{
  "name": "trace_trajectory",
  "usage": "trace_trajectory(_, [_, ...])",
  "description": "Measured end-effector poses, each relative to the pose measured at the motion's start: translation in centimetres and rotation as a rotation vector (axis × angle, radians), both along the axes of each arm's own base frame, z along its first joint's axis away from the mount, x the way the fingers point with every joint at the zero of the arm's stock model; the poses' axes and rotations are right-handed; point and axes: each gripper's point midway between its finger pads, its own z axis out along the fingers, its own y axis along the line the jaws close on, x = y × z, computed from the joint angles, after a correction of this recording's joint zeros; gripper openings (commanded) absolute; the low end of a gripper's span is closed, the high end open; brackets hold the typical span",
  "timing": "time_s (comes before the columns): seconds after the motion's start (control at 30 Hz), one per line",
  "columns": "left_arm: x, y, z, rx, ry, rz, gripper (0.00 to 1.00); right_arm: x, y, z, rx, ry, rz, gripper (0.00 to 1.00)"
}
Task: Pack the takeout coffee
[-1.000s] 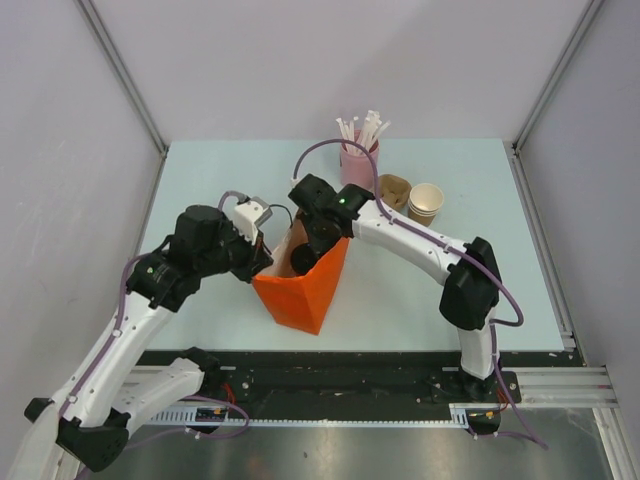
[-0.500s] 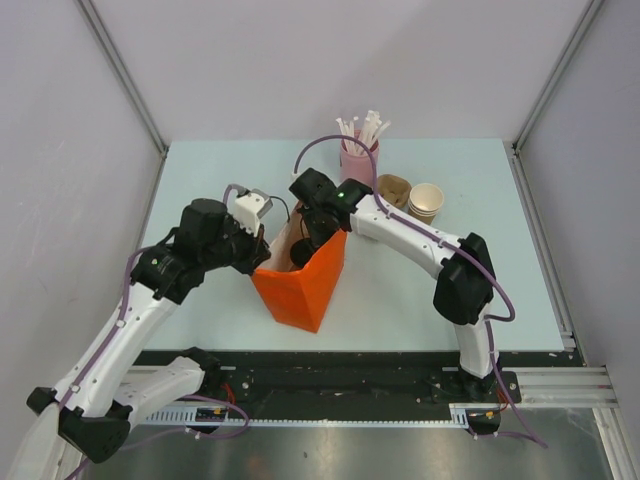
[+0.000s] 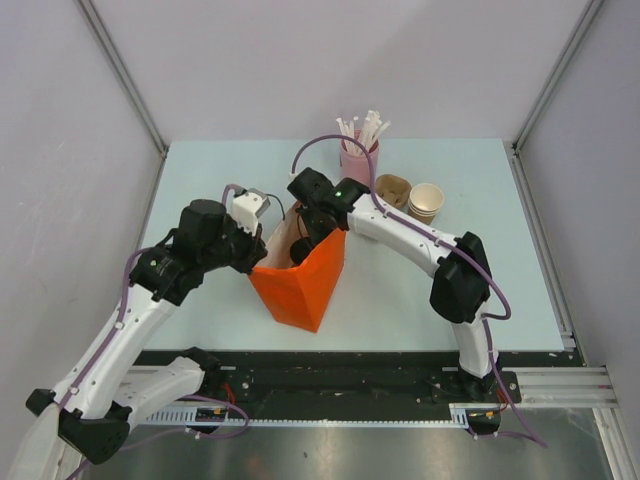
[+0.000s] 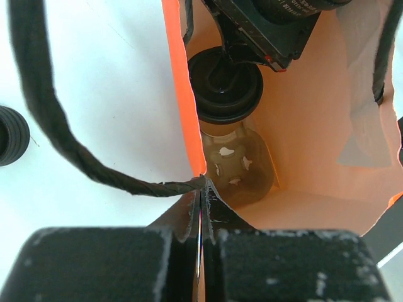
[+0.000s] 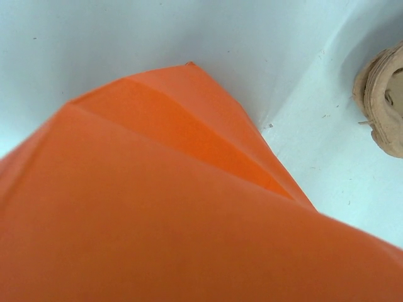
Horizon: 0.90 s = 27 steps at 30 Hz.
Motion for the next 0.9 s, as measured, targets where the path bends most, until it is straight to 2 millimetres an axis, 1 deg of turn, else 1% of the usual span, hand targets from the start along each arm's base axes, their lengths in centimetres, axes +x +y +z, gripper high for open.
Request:
trace_trajectory(0.63, [0.37,0.38,-0.03,0.005,-0.028,0.024,0.0,0.34,0.21,-0.35,-0.012,-0.003,0.006,0.0])
trace_trajectory(0.9, [0.62,0.88,-0.17,0.016,-0.046,0.05,0.0,0.44,0.34,-0.52,-0.002,0.011,0.025,0.0])
